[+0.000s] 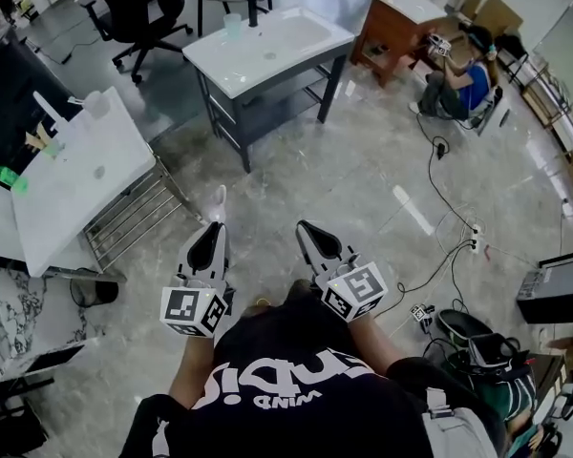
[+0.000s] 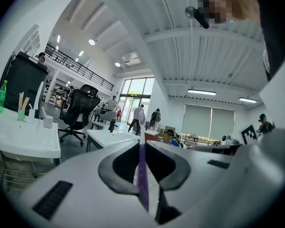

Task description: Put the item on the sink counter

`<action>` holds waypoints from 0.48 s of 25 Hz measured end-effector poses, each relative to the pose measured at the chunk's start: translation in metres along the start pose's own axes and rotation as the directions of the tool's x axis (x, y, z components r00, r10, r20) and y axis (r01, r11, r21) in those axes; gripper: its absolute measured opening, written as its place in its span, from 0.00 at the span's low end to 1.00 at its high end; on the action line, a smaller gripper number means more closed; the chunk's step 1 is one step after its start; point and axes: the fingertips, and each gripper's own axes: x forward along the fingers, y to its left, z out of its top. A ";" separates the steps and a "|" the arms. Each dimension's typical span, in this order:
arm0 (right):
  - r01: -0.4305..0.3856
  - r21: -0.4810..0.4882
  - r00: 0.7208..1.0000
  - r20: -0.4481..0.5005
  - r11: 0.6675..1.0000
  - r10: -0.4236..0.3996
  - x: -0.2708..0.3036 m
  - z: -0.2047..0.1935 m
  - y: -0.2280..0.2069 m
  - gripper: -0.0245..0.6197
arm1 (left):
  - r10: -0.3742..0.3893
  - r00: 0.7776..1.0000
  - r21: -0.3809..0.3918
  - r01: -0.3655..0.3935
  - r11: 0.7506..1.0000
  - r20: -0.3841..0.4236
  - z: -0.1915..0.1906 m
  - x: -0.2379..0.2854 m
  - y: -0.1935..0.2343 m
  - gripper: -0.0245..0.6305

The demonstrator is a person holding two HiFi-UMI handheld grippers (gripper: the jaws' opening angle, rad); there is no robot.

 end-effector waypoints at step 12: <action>0.086 0.038 0.996 -0.004 0.996 -0.086 0.010 -0.018 -0.025 0.07 | -0.037 0.999 -0.016 0.037 0.999 -0.019 -0.011 0.030 0.016 0.12</action>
